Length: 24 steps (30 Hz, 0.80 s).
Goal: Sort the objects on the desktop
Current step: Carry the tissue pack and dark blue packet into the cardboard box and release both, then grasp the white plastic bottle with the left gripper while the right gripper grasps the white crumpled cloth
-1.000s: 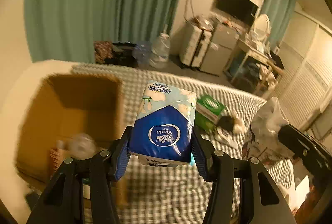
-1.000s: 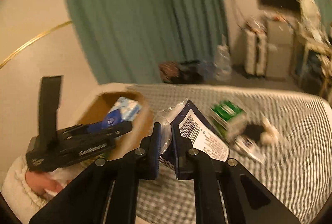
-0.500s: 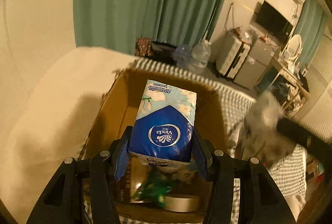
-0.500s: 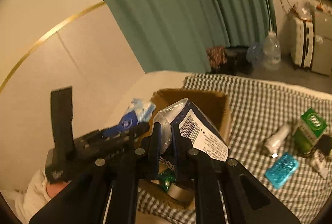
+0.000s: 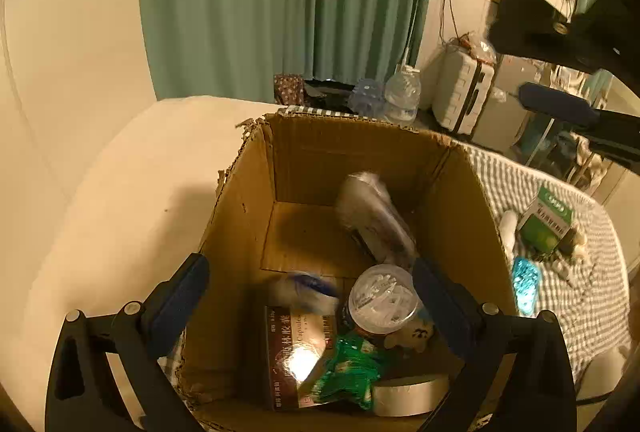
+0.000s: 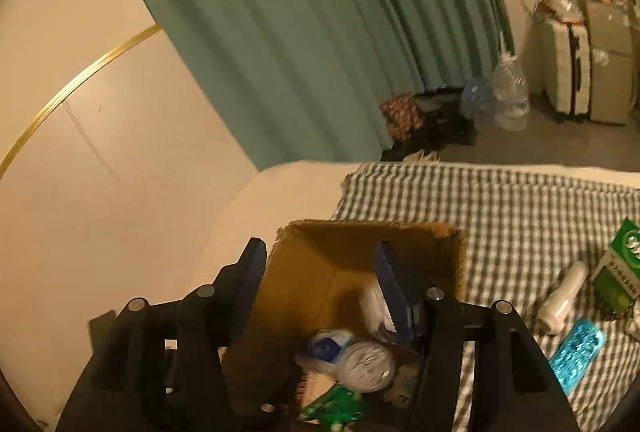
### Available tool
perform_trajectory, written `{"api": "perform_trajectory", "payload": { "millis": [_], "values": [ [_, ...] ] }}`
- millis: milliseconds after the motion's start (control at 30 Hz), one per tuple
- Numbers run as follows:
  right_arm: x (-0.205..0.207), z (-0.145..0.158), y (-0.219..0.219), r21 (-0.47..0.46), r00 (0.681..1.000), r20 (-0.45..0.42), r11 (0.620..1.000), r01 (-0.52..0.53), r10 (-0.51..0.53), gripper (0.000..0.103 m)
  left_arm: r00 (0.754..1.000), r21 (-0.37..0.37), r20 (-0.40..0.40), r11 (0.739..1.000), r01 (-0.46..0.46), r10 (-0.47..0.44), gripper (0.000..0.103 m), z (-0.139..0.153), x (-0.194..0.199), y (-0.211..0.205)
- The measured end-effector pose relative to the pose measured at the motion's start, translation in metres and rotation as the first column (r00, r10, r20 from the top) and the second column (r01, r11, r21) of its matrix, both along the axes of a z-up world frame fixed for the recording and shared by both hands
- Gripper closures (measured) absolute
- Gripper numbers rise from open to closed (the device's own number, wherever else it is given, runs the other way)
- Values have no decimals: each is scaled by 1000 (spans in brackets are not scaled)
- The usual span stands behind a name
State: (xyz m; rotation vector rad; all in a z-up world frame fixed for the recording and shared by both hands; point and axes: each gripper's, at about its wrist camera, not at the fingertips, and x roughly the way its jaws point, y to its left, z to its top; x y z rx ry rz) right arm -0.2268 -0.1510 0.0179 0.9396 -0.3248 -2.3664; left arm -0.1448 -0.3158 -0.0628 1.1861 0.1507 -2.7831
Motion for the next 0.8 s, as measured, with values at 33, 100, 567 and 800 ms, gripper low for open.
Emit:
{"api": "perform_trajectory", "payload": {
  "millis": [33, 100, 567, 800],
  "values": [
    [1, 0, 4, 8, 1000, 0, 1000, 12, -12, 46, 1000, -3, 9, 1000, 0, 0, 0, -2, 1, -1],
    [7, -1, 20, 12, 1000, -4, 999, 30, -30, 46, 1000, 2, 18, 1000, 5, -5, 0, -1, 4, 4],
    [70, -20, 270, 167, 934, -55, 919, 357, -353, 44, 977, 87, -12, 973, 212, -212, 0, 30, 44, 167],
    [86, -49, 378, 176, 856, -44, 839, 514, -515, 44, 977, 16, -2, 976, 215, -215, 0, 8, 25, 248]
  ]
}}
